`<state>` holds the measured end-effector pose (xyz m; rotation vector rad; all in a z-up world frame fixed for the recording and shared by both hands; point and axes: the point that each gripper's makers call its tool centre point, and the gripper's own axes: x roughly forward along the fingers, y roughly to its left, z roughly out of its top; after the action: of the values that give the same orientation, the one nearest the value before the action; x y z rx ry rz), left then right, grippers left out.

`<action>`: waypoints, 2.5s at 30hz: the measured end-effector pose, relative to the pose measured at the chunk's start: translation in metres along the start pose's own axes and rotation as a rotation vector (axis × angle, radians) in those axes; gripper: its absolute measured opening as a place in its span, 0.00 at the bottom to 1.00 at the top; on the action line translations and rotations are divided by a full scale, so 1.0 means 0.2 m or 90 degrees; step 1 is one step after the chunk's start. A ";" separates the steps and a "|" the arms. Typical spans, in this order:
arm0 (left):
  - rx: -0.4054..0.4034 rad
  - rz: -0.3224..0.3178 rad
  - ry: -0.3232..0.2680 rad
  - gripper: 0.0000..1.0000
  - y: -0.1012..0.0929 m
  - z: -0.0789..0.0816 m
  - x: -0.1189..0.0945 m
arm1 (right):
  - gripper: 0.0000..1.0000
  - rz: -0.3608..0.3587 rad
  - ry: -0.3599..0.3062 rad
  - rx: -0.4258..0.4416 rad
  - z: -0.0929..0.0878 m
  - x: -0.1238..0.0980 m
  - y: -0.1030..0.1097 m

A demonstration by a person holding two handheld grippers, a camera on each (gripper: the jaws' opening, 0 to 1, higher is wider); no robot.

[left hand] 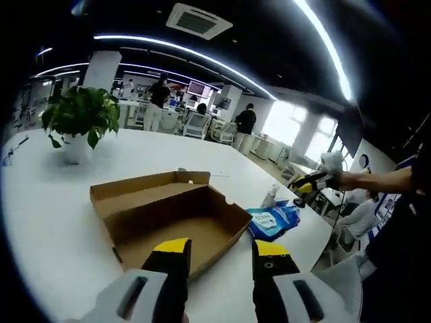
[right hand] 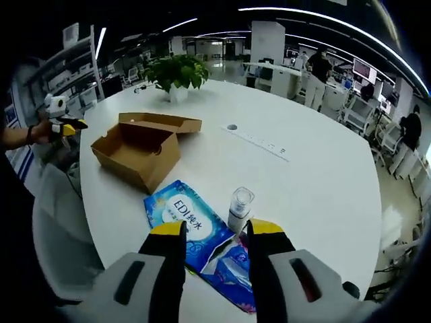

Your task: Operate the shoe box by opening the lid, removing the specified soft item, and placing it in the target area until the item is outside and the box remains undamaged.

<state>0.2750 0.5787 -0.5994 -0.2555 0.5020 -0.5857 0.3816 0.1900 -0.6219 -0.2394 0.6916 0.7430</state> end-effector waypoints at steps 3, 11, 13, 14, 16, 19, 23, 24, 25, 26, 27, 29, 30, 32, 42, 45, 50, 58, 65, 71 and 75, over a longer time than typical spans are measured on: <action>-0.015 0.027 -0.014 0.36 0.05 0.01 -0.01 | 0.33 0.008 -0.018 0.016 0.02 0.00 0.05; -0.024 0.103 -0.017 0.38 0.20 0.00 -0.03 | 0.33 0.036 -0.041 0.014 0.07 0.03 0.21; -0.035 0.132 -0.020 0.38 0.26 -0.01 -0.04 | 0.33 0.048 -0.048 0.016 0.08 0.04 0.27; -0.045 0.143 -0.023 0.38 0.29 -0.02 -0.05 | 0.33 0.055 -0.049 0.013 0.08 0.04 0.30; -0.053 0.164 -0.020 0.38 0.33 -0.04 -0.05 | 0.33 0.061 -0.048 0.008 0.08 0.05 0.34; -0.073 0.173 -0.023 0.38 0.35 -0.05 -0.05 | 0.33 0.079 -0.050 0.005 0.09 0.05 0.40; -0.069 0.196 -0.016 0.38 0.39 -0.06 -0.06 | 0.33 0.089 -0.059 0.008 0.10 0.05 0.43; -0.070 0.203 -0.014 0.38 0.40 -0.06 -0.06 | 0.33 0.089 -0.059 0.007 0.10 0.05 0.44; -0.075 0.211 -0.016 0.38 0.42 -0.06 -0.06 | 0.33 0.091 -0.063 0.007 0.11 0.05 0.45; -0.079 0.219 -0.015 0.38 0.43 -0.07 -0.06 | 0.33 0.092 -0.066 0.008 0.11 0.05 0.45; -0.084 0.227 -0.015 0.38 0.45 -0.07 -0.06 | 0.33 0.093 -0.071 0.010 0.12 0.04 0.46; -0.090 0.233 -0.011 0.38 0.47 -0.08 -0.05 | 0.33 0.093 -0.077 0.014 0.13 0.04 0.47; -0.091 0.238 -0.006 0.38 0.47 -0.09 -0.05 | 0.33 0.094 -0.082 0.016 0.14 0.04 0.48; -0.093 0.243 -0.002 0.38 0.49 -0.10 -0.04 | 0.33 0.096 -0.083 0.019 0.15 0.03 0.49; -0.132 0.295 0.065 0.38 0.61 -0.23 0.02 | 0.32 0.101 -0.093 0.028 0.14 0.02 0.52; -0.148 0.303 0.099 0.38 0.63 -0.30 0.05 | 0.32 0.101 -0.090 0.031 0.12 0.02 0.53; -0.135 0.306 0.145 0.36 0.63 -0.38 0.10 | 0.32 0.101 -0.088 0.044 0.10 0.00 0.54; -0.123 0.310 0.171 0.24 0.63 -0.42 0.12 | 0.30 0.088 -0.097 0.056 0.10 -0.01 0.51; -0.106 0.310 0.192 0.22 0.64 -0.43 0.12 | 0.30 0.080 -0.107 0.052 0.14 0.01 0.52; -0.103 0.306 0.195 0.21 0.64 -0.43 0.12 | 0.30 0.095 -0.097 0.039 0.16 0.10 0.60; -0.107 0.309 0.196 0.20 0.66 -0.44 0.10 | 0.29 0.093 -0.091 0.036 0.18 0.17 0.63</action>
<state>0.3048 0.6649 -0.7297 -0.1923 0.8817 -0.1064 0.3301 0.3157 -0.6129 -0.0837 0.5965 0.8696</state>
